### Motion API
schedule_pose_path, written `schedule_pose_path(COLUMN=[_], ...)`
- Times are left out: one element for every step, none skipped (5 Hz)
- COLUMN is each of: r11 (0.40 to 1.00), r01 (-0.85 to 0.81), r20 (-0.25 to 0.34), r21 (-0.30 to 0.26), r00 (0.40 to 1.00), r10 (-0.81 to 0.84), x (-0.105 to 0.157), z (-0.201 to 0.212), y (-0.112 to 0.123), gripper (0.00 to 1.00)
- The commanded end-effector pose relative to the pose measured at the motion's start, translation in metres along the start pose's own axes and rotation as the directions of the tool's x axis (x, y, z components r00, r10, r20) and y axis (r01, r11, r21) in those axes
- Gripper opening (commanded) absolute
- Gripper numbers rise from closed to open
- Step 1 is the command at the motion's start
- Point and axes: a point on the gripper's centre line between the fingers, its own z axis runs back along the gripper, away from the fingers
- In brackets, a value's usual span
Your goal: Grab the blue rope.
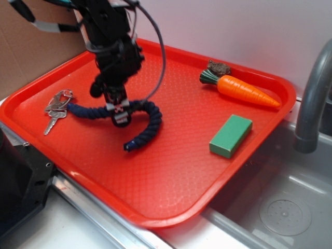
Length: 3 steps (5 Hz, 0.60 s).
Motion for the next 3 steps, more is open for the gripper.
schedule_pose_path(r11=[0.88, 0.736, 0.699], r01=[-0.463, -0.672, -0.714], r20=[-0.101, -0.047, 0.012], r21=[0.101, 0.088, 0.044], r00=[0.875, 0.735, 0.699], r10=[0.473, 0.677, 0.715], x=[-0.03, -0.033, -0.032], z=[0.098, 0.146, 0.184], y=[0.035, 0.03, 0.029], gripper=[0.0, 0.0, 0.0])
